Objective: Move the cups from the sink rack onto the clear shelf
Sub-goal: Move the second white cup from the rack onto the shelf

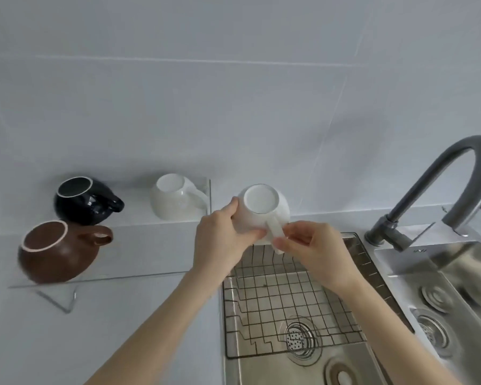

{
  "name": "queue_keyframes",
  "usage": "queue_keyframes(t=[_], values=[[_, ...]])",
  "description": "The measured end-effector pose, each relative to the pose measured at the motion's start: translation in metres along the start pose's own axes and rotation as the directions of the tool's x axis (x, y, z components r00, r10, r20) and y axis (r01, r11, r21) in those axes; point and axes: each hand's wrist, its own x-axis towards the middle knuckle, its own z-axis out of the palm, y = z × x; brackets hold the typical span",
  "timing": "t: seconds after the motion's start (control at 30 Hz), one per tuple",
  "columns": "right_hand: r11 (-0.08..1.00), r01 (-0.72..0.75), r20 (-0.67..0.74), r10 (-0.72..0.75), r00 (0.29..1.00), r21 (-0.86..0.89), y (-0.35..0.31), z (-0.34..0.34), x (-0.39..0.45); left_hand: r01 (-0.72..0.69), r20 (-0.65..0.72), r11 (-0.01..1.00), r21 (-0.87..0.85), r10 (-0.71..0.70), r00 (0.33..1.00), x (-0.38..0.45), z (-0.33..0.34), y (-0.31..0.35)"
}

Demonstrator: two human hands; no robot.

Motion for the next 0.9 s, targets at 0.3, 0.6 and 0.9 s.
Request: queue_keyframes(t=[0.3,0.6,0.9], values=[[0.995,0.101,0.214,-0.103,0.971,0.021,-0.054,0.084,0.027,0.195,-0.182,0.98,0.048,-0.183,0.966,-0.019,-0.09,-0.058],[1.0,-0.005,0.34,0.004,0.94,0.002,-0.051,0.129,0.045,0.304,-0.178,0.938,0.165,-0.275,0.945,-0.019,-0.102,-0.094],[0.999,-0.023,0.362,0.013,0.932,0.023,-0.04,0.138,0.047,0.316,-0.245,0.891,0.325,-0.243,0.939,-0.026,-0.094,-0.101]])
